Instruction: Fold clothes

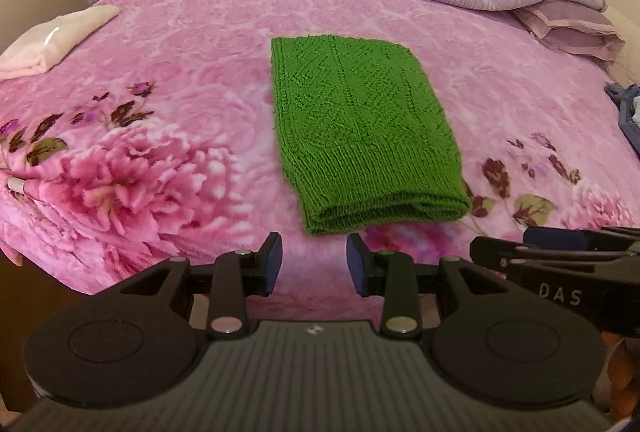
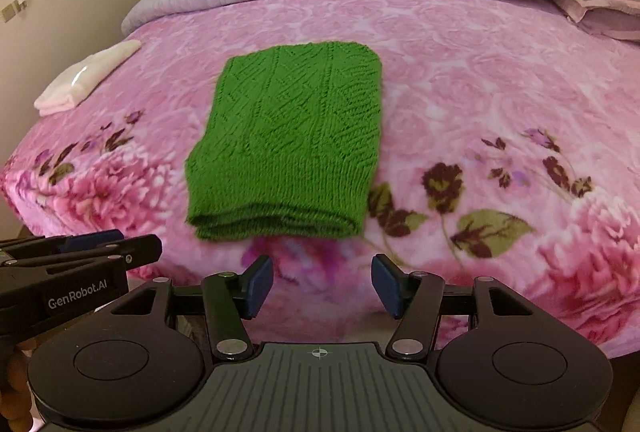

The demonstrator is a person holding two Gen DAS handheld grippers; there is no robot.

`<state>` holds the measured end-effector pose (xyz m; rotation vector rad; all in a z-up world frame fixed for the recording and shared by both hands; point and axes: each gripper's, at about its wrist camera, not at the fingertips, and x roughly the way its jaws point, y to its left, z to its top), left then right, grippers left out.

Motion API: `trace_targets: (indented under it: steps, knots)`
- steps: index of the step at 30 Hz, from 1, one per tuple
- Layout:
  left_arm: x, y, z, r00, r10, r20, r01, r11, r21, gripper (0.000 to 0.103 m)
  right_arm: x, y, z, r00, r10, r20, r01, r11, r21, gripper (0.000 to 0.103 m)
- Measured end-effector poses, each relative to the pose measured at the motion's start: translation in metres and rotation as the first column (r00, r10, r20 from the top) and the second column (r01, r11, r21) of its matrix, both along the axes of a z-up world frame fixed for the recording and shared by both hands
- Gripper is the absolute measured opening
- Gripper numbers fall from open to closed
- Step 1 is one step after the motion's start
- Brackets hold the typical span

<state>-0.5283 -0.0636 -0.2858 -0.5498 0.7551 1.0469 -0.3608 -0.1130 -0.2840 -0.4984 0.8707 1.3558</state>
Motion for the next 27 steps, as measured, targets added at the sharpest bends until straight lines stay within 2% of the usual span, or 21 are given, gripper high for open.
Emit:
trace_targets:
  steps: [6,14,21,27]
  knots:
    - [-0.008,-0.014,0.008,1.0,-0.006,0.02,0.006,1.0,0.024,0.034,-0.009,-0.013,0.009,1.0,-0.002,0.022,0.002,1.0,0.026,0.058]
    - [-0.018,-0.011,0.011,0.998,0.007,0.061,-0.009,1.0,0.021,0.035,-0.014,-0.013,0.016,0.999,-0.006,0.053,0.003,0.999,0.048,0.058]
    - [-0.025,0.007,0.009,0.996,0.041,0.081,-0.04,0.999,-0.003,0.037,-0.014,0.007,0.016,0.997,0.019,0.068,-0.022,0.999,0.048,0.058]
    - [-0.025,0.03,0.0,0.992,0.081,0.092,-0.076,0.996,-0.053,0.039,-0.003,0.025,0.007,0.997,0.025,0.074,-0.027,0.999,0.02,0.058]
